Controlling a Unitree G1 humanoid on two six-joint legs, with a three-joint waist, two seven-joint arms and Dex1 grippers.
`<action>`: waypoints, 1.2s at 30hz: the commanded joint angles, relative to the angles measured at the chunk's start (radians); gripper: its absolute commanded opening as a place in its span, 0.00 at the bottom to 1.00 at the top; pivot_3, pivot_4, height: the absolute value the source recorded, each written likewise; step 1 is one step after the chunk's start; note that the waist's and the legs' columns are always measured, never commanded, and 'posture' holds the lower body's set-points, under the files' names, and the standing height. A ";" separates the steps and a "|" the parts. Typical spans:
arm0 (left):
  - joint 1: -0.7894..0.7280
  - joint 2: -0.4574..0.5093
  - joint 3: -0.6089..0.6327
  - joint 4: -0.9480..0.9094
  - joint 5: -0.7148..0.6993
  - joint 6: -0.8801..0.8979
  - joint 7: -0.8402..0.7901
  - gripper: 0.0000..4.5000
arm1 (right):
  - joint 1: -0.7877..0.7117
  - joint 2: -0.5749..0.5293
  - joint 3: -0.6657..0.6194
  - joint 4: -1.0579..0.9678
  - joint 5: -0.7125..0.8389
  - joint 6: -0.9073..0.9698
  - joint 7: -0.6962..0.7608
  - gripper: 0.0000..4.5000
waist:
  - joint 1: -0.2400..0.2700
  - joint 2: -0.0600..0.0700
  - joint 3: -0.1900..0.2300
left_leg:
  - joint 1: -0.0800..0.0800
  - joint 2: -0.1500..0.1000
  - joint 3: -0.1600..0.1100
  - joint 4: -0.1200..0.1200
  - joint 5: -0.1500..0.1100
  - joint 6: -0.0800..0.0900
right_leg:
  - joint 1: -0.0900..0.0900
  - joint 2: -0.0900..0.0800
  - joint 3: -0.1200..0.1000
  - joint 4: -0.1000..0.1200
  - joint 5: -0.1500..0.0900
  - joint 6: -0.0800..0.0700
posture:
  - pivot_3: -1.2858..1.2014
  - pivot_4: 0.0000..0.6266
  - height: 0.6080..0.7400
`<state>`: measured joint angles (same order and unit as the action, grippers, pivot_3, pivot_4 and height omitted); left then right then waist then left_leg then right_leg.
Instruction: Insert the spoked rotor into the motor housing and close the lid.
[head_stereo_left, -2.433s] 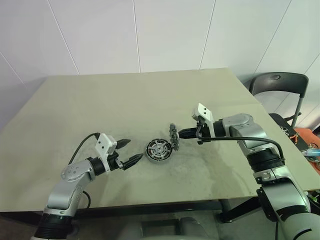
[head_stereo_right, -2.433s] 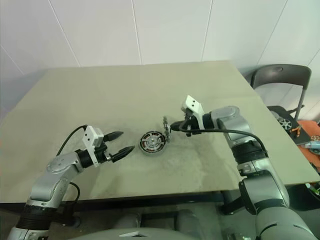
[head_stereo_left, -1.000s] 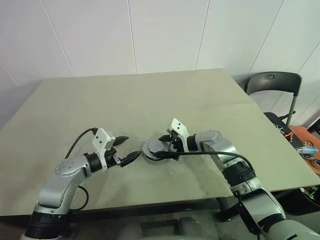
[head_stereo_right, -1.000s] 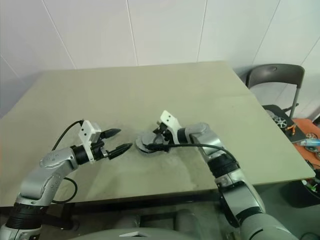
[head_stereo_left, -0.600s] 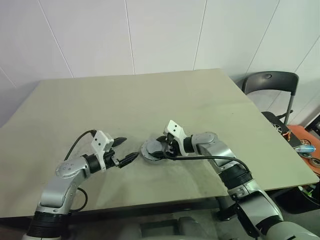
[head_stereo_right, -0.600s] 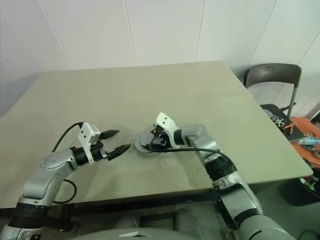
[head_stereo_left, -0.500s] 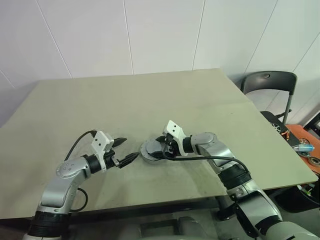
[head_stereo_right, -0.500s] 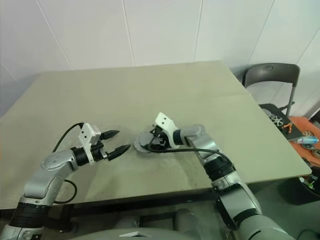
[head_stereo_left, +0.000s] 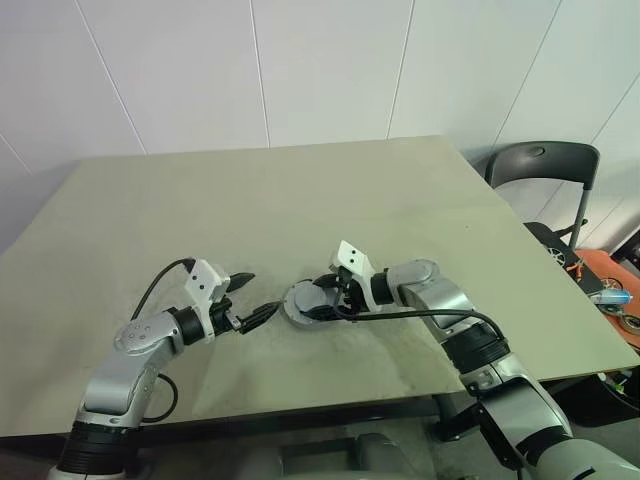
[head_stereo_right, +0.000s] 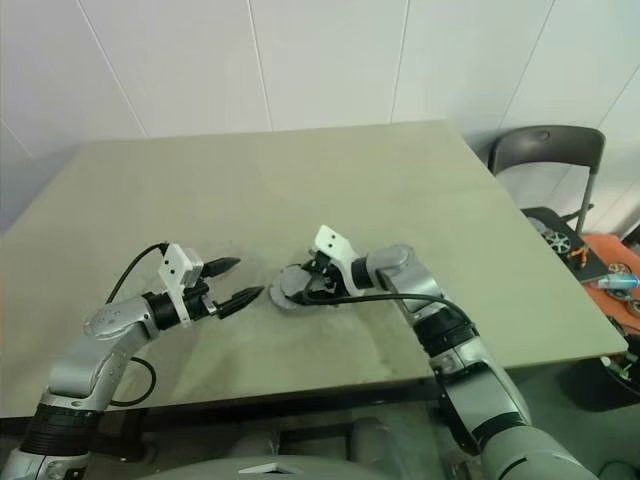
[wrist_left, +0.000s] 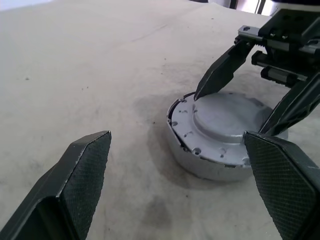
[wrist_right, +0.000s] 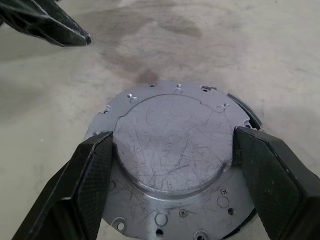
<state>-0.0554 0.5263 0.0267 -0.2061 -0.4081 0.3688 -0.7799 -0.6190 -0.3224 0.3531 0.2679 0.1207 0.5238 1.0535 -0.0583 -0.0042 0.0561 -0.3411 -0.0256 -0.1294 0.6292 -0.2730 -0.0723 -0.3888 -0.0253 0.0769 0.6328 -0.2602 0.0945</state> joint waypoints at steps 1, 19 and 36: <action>-0.028 0.005 0.016 -0.071 -0.025 0.034 0.018 1.00 | -0.017 0.029 -0.004 0.020 -0.018 -0.023 -0.050 0.77 | -0.002 0.000 0.000 | 0.000 0.000 0.000 0.000 0.000 0.000 | 0.000 0.000 0.000 0.000 0.000 0.000 | 0.52 0.00 1.00; -0.029 0.007 0.027 -0.093 -0.044 0.070 0.021 1.00 | -0.003 0.047 -0.021 0.041 0.013 -0.011 -0.047 0.77 | -0.011 0.000 0.000 | 0.002 0.000 0.000 0.002 0.000 0.000 | 0.001 0.000 0.000 0.002 0.000 -0.002 | 0.52 0.00 1.00; -0.012 -0.001 0.012 0.047 -0.008 -0.071 -0.041 1.00 | 0.019 0.021 0.032 0.053 -0.038 -0.020 -0.045 0.77 | -0.010 0.000 0.000 | 0.002 0.000 0.000 0.000 0.000 0.000 | 0.001 0.000 0.000 0.001 -0.001 -0.003 | 0.52 0.00 1.00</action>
<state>-0.0502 0.5238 0.0268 -0.1516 -0.4203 0.3272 -0.8091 -0.6156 -0.2943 0.3523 0.2982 0.1117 0.4916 1.0114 -0.0685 -0.0042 0.0560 -0.3396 -0.0253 -0.1291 0.6293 -0.2729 -0.0722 -0.3882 -0.0250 0.0769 0.6336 -0.2616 0.0913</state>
